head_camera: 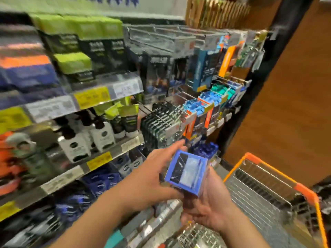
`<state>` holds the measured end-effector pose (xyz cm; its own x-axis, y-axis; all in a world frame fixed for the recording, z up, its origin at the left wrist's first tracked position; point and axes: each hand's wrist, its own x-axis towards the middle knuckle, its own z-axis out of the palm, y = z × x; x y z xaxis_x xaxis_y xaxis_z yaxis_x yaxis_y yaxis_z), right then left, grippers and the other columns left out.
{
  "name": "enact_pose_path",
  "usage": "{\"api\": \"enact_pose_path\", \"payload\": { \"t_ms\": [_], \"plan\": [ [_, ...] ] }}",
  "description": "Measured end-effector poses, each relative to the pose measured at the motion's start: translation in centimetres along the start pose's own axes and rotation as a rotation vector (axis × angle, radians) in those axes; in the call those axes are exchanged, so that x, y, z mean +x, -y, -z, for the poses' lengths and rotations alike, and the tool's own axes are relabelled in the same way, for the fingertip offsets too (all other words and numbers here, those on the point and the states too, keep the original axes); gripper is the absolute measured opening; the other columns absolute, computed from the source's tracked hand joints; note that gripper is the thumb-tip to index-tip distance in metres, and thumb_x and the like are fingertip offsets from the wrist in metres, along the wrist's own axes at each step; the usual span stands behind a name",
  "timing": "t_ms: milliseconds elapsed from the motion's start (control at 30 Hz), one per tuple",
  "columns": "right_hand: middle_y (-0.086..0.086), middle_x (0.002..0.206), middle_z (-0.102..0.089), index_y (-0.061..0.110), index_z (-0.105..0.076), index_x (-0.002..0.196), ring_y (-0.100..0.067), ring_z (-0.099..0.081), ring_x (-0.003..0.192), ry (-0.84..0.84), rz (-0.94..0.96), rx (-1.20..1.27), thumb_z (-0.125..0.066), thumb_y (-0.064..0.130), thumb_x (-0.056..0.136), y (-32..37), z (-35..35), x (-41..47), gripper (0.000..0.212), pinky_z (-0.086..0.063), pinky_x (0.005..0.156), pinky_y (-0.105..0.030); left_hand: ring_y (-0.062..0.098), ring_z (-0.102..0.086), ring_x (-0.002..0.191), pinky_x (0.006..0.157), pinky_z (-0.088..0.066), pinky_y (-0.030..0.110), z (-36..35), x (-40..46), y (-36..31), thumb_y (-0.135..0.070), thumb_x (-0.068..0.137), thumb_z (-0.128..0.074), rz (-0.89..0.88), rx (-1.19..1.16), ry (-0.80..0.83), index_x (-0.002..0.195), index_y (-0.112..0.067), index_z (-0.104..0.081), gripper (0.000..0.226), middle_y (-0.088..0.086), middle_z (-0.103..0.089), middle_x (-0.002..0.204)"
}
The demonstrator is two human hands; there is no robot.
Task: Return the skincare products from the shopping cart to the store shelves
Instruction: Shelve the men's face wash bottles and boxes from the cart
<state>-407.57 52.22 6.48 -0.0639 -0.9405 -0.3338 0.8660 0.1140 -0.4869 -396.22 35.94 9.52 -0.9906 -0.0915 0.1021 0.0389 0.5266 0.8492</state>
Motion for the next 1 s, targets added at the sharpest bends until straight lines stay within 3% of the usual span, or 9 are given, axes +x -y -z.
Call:
{"api": "enact_pose_path", "payload": {
  "t_ms": [133, 233, 400, 500, 600, 700, 833, 933, 1000],
  "plan": [
    [-0.007, 0.057, -0.064, 0.023, -0.063, 0.14, -0.013, -0.047, 0.026, 0.051, -0.051, -0.198, -0.049, 0.088, 0.081, 0.6, -4.5, 2.9, 0.088, -0.053, 0.039, -0.033, -0.004, -0.061, 0.118, 0.1, -0.05, 0.022, 4.0, -1.9, 0.6, -0.022, 0.068, -0.097, 0.047, -0.09, -0.222, 0.136, -0.056, -0.048, 0.09, -0.024, -0.061, 0.133],
    [-0.015, 0.054, -0.051, 0.015, -0.072, 0.127, -0.013, -0.04, 0.025, 0.001, -0.042, -0.288, -0.037, 0.08, 0.089, 1.1, -7.5, 4.9, 0.083, -0.053, 0.035, -0.03, 0.009, -0.069, 0.112, 0.095, -0.058, 0.036, 6.4, -3.6, 0.7, -0.027, 0.055, -0.098, 0.076, -0.224, -0.349, 0.123, -0.055, -0.057, 0.084, -0.017, -0.068, 0.126],
    [-0.023, 0.073, -0.044, 0.029, -0.08, 0.103, -0.016, -0.039, 0.032, -0.101, 0.225, -0.648, -0.032, 0.058, 0.107, 1.0, -12.4, 7.3, 0.057, -0.044, 0.036, -0.023, 0.012, -0.072, 0.105, 0.079, -0.056, 0.023, 9.3, -5.9, 0.1, -0.027, 0.051, -0.094, 0.062, -0.446, -0.539, 0.13, -0.029, -0.059, 0.086, -0.01, -0.073, 0.12],
    [-0.028, 0.079, -0.052, 0.013, -0.075, 0.108, -0.025, -0.043, 0.04, -0.148, 0.302, -0.736, -0.037, 0.062, 0.104, 0.9, -13.9, 9.0, 0.062, -0.043, 0.047, -0.031, 0.013, -0.072, 0.106, 0.078, -0.057, 0.023, 10.9, -6.8, -0.1, -0.029, 0.05, -0.092, 0.065, -0.571, -0.623, 0.132, -0.023, -0.06, 0.088, -0.005, -0.073, 0.123],
    [-0.022, 0.062, -0.054, -0.007, -0.067, 0.104, -0.027, -0.047, 0.045, -0.187, 0.361, -0.855, -0.04, 0.056, 0.105, 1.0, -15.4, 10.0, 0.069, -0.04, 0.058, -0.038, 0.022, -0.072, 0.11, 0.077, -0.059, 0.028, 12.7, -7.8, -0.5, -0.046, 0.046, -0.101, 0.074, -0.677, -0.685, 0.134, -0.02, -0.06, 0.101, 0.003, -0.072, 0.126],
    [-0.01, 0.058, -0.054, 0.005, -0.07, 0.088, -0.023, -0.051, 0.052, -0.217, 0.467, -0.994, -0.054, 0.042, 0.103, 1.2, -17.2, 10.5, 0.044, -0.046, 0.059, -0.034, 0.031, -0.071, 0.11, 0.081, -0.062, 0.035, 14.1, -8.7, -1.1, -0.058, 0.049, -0.097, 0.051, -0.777, -0.7, 0.138, -0.016, -0.059, 0.105, 0.012, -0.071, 0.128],
    [-0.002, 0.068, -0.056, 0.021, -0.065, 0.093, -0.015, -0.052, 0.06, -0.164, 0.763, -1.131, -0.069, 0.031, 0.095, 1.7, -18.7, 11.2, 0.011, -0.048, 0.062, -0.043, 0.032, -0.071, 0.113, 0.088, -0.061, 0.035, 15.1, -9.3, -1.9, -0.057, 0.054, -0.095, -0.016, -0.935, -0.648, 0.121, -0.016, -0.075, 0.081, 0.017, -0.071, 0.127],
    [-0.007, 0.081, -0.061, 0.042, -0.06, 0.107, -0.02, -0.058, 0.071, -0.107, 0.886, -1.242, -0.067, 0.035, 0.087, 2.1, -19.7, 11.3, 0.023, -0.055, 0.07, -0.049, 0.029, -0.075, 0.105, 0.085, -0.063, 0.036, 15.4, -9.2, -3.0, -0.055, 0.054, -0.095, -0.034, -1.091, -0.648, 0.104, -0.016, -0.082, 0.065, 0.019, -0.073, 0.121],
    [-0.002, 0.092, -0.066, 0.047, -0.056, 0.119, -0.024, -0.062, 0.078, -0.062, 0.922, -1.293, -0.065, 0.031, 0.088, 2.4, -20.3, 11.2, 0.036, -0.057, 0.073, -0.046, 0.03, -0.075, 0.102, 0.086, -0.063, 0.039, 15.4, -9.0, -3.4, -0.051, 0.071, -0.079, 0.001, -1.182, -0.711, 0.1, -0.012, -0.083, 0.048, 0.021, -0.073, 0.119]
  ]
}}
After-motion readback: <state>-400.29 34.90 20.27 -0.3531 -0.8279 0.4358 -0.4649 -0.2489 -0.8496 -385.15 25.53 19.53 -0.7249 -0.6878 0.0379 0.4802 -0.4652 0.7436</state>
